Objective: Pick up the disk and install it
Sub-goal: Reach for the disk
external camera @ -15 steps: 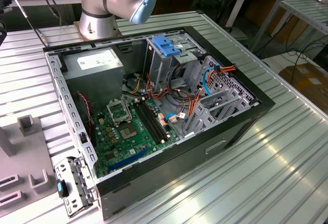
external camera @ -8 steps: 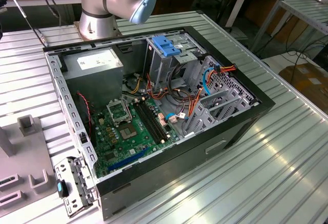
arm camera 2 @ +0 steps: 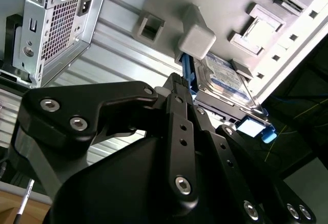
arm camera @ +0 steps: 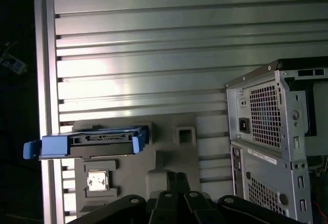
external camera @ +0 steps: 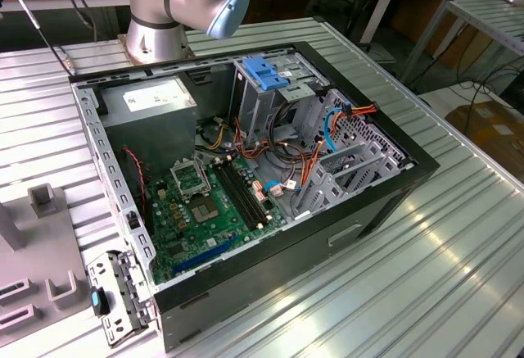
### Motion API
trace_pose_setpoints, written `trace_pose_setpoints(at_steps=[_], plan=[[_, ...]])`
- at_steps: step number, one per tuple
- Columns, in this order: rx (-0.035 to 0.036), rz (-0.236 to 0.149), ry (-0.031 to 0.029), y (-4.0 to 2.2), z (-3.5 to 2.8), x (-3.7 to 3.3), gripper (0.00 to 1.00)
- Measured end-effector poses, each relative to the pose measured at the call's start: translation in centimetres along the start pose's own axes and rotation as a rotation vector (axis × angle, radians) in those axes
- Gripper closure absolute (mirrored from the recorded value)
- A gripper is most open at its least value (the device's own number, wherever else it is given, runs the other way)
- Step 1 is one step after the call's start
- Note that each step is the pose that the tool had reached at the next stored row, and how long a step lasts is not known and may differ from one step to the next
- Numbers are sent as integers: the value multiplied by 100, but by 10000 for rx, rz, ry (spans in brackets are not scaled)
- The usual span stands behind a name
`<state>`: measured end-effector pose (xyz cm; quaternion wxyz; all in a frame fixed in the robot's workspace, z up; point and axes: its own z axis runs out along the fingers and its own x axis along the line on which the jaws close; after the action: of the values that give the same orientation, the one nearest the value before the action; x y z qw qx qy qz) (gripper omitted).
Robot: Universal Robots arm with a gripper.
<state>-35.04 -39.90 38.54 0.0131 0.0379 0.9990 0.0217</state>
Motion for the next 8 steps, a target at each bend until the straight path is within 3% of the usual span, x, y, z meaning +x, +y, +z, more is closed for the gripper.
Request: trace_pose_setpoints(at_steps=[8], plan=[[0, 0, 1, -5, 1, 65, 89]])
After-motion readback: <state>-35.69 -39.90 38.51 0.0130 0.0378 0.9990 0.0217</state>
